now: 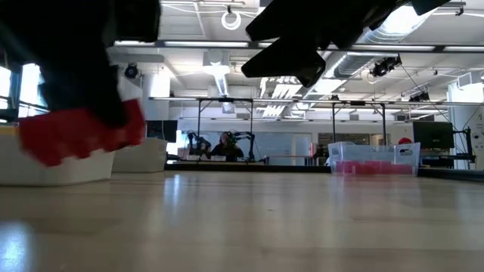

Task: Sort & place blocks by color
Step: Put the red game piece into the transparent bin

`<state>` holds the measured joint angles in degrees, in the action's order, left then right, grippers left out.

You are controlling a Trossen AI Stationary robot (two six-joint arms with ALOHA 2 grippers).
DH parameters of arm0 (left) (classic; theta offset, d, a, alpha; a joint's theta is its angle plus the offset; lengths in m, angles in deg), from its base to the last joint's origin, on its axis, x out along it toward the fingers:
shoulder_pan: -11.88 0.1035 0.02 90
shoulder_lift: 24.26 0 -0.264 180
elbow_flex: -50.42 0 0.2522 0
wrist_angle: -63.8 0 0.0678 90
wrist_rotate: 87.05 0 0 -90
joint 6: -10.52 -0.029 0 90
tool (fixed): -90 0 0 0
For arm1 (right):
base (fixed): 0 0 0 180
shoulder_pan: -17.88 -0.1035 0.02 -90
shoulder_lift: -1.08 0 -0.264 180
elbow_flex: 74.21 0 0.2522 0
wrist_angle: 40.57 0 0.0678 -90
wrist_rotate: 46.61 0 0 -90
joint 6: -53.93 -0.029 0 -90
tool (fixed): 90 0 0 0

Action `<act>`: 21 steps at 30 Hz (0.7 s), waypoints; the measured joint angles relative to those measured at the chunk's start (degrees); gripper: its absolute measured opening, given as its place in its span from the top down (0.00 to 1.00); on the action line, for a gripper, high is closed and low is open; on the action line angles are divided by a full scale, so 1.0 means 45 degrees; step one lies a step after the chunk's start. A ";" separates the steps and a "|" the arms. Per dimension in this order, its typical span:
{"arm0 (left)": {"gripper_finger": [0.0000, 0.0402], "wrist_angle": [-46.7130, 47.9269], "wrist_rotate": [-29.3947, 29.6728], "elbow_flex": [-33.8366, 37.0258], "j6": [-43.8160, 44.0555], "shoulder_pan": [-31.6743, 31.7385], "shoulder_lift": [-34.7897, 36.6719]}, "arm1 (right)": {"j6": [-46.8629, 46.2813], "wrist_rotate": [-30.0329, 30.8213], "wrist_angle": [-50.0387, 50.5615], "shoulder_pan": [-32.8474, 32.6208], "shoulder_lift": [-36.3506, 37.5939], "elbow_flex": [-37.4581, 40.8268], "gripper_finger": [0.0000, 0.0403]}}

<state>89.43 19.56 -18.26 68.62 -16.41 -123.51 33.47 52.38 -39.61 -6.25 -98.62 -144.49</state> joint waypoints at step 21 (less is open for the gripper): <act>0.71 -0.6020 -0.0895 -0.0037 -0.4385 0.1383 0.0041 | 0.0232 0.0966 -0.0122 -0.0931 0.0000 0.0000 0.46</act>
<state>62.34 15.53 -18.42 48.89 -10.18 -123.32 34.51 56.73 -40.16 -10.44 -98.62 -144.49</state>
